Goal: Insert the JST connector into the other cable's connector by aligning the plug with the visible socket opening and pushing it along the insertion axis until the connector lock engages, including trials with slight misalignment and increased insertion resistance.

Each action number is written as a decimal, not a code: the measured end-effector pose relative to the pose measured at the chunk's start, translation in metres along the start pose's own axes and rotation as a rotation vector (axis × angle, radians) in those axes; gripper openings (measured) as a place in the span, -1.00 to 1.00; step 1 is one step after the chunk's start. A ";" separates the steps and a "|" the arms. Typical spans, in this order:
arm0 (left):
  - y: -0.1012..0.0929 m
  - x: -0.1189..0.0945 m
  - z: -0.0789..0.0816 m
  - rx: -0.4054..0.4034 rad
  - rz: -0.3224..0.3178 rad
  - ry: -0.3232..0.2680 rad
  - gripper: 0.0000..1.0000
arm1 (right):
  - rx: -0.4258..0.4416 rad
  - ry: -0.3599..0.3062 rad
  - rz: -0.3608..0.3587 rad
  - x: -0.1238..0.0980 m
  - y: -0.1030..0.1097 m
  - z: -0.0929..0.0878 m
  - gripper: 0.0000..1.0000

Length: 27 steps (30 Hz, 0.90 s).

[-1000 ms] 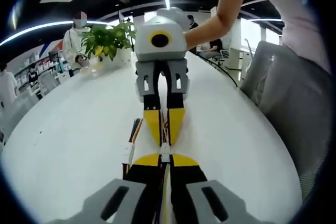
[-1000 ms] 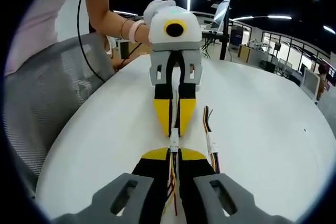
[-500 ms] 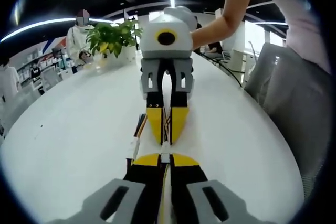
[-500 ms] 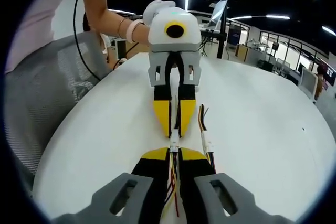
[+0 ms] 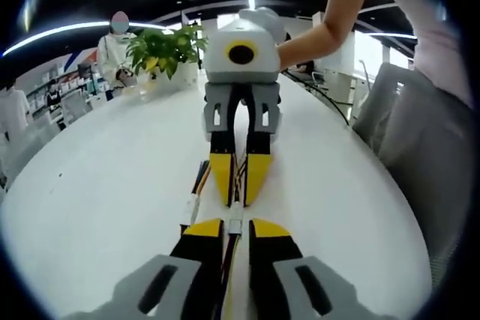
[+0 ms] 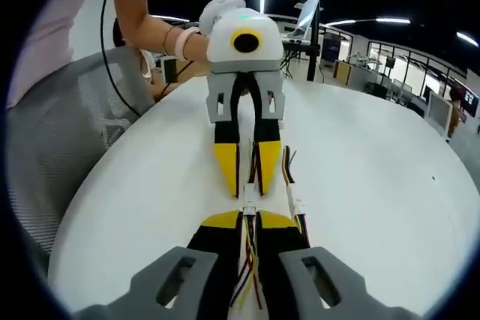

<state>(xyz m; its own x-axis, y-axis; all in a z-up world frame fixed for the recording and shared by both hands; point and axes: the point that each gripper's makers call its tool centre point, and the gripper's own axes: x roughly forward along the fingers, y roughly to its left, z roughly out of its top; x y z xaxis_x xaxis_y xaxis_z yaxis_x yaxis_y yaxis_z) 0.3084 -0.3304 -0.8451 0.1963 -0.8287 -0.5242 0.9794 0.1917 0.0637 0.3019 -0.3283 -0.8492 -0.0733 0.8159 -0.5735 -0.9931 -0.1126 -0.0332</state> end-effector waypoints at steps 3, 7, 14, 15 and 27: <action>-0.002 -0.001 0.000 0.006 0.002 0.004 -0.85 | 0.027 -0.004 -0.011 0.000 0.000 0.000 -0.85; -0.007 -0.002 0.003 0.003 -0.003 0.001 -0.84 | 0.054 -0.013 -0.017 -0.001 0.004 0.002 -0.78; -0.009 -0.009 0.011 -0.006 0.019 -0.009 -0.75 | 0.084 -0.038 -0.048 -0.006 0.008 0.010 -0.69; -0.008 -0.010 0.013 -0.012 0.027 -0.009 -0.73 | 0.087 -0.038 -0.051 -0.006 0.008 0.010 -0.68; -0.009 -0.027 0.035 -0.053 0.100 -0.021 -0.49 | 0.167 -0.074 -0.176 -0.028 0.009 0.032 -0.65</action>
<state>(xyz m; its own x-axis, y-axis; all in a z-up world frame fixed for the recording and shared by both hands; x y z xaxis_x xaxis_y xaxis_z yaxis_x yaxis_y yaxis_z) 0.2960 -0.3280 -0.8018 0.2948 -0.8147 -0.4994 0.9509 0.3016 0.0694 0.2917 -0.3336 -0.8071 0.1018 0.8545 -0.5093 -0.9921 0.1251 0.0115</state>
